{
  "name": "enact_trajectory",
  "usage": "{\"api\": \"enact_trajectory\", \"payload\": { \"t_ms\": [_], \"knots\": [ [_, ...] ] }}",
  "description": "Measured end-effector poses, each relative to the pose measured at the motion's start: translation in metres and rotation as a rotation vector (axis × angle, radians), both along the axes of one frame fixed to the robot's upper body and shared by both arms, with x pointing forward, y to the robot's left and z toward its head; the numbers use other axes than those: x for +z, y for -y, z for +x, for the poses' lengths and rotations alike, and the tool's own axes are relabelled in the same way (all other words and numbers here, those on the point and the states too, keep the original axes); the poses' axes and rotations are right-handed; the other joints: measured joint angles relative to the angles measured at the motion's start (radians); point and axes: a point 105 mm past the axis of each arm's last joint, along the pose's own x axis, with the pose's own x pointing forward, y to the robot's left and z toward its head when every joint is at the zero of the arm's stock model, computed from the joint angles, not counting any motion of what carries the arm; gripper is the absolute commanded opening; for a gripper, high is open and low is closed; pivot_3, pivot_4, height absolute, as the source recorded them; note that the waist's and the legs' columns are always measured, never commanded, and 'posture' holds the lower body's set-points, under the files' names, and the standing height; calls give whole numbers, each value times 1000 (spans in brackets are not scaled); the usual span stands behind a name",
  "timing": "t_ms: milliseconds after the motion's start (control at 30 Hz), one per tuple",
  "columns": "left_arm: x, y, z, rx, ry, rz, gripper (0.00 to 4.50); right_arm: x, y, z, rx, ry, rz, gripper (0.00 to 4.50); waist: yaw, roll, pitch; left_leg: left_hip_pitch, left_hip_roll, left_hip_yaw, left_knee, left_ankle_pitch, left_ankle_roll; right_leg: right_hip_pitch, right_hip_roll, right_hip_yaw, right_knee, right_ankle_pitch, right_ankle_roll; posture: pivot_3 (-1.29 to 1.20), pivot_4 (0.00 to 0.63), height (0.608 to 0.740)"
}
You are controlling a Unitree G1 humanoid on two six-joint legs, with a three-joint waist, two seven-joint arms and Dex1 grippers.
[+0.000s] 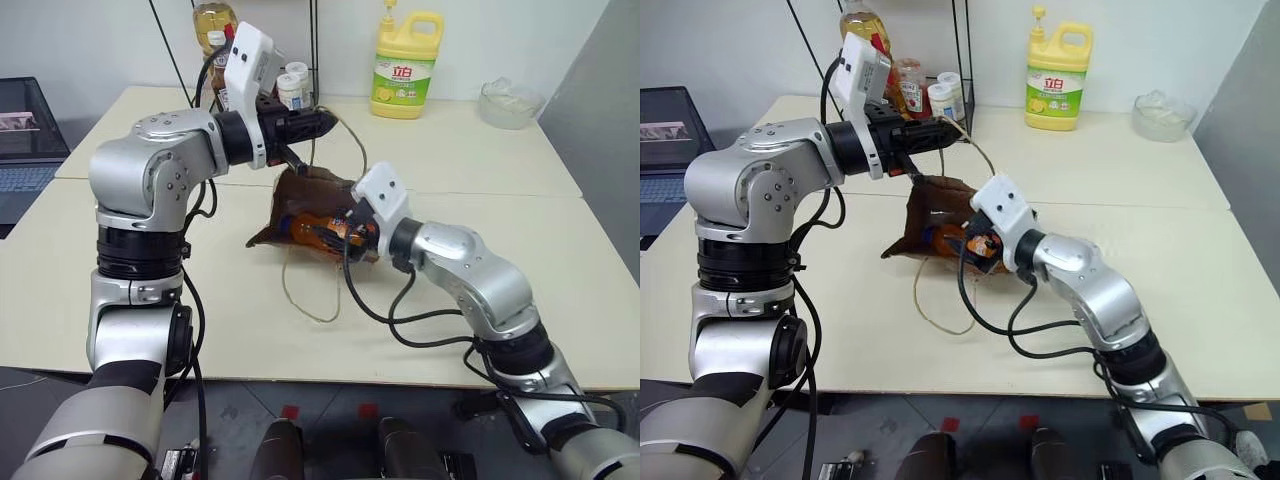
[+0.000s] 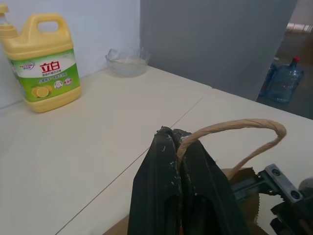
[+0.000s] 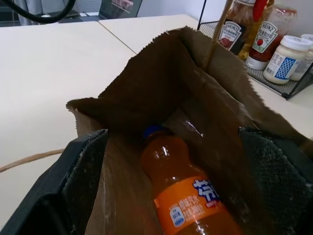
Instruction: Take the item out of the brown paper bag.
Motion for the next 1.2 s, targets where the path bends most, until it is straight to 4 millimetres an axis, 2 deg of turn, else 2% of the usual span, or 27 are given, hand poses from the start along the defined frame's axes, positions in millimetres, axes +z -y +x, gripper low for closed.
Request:
{"api": "enact_trajectory", "payload": {
  "t_ms": [100,267,367,600,733,900,967,1100,1200],
  "knots": [
    [1,1,-1,-5,3,-1,0,-3,-4,1,-5,28,-82,4454,0,0,0,0,0,0,0,0,0,0,0,0,0,0,0,0,150,740],
    [1,1,-1,-6,3,-3,0,-26,-7,-5,8,40,-262,4454,0,0,0,0,0,0,0,0,0,0,0,0,0,0,0,0,150,740],
    [1,1,-1,-6,2,-5,0,-31,-7,-6,3,56,-313,4454,-3,0,0,0,0,0,0,0,0,-1,0,0,0,0,0,0,150,740],
    [0,2,-3,-20,-16,-16,0,-40,-11,14,-110,34,-313,4454,-6,0,0,0,0,0,0,0,0,-1,0,0,0,0,0,0,150,740],
    [0,1,-3,-17,-17,-16,0,-24,0,13,-132,13,-255,4454,-4,0,0,-1,0,0,0,0,0,-1,0,0,0,0,0,0,150,740],
    [0,1,-3,-18,-17,-17,0,-6,-9,0,-100,-124,-78,4454,-12,0,0,0,0,0,-1,0,0,-2,0,0,2,0,0,0,150,740],
    [0,1,-3,-19,-17,-18,0,-5,-14,-1,-101,-140,-68,4454,-14,0,0,0,0,0,-1,0,0,-2,0,0,2,0,0,0,150,740],
    [0,1,-2,-17,-17,-18,0,-17,-18,7,-155,-179,-74,4454,-13,0,0,0,0,0,-1,0,0,-2,0,0,2,0,0,0,150,740],
    [-1,2,-2,-20,-18,-21,0,-41,-17,20,-200,-116,-210,4454,-14,0,0,-1,0,0,-1,0,0,-2,0,0,2,0,0,0,150,740]
  ]
}}
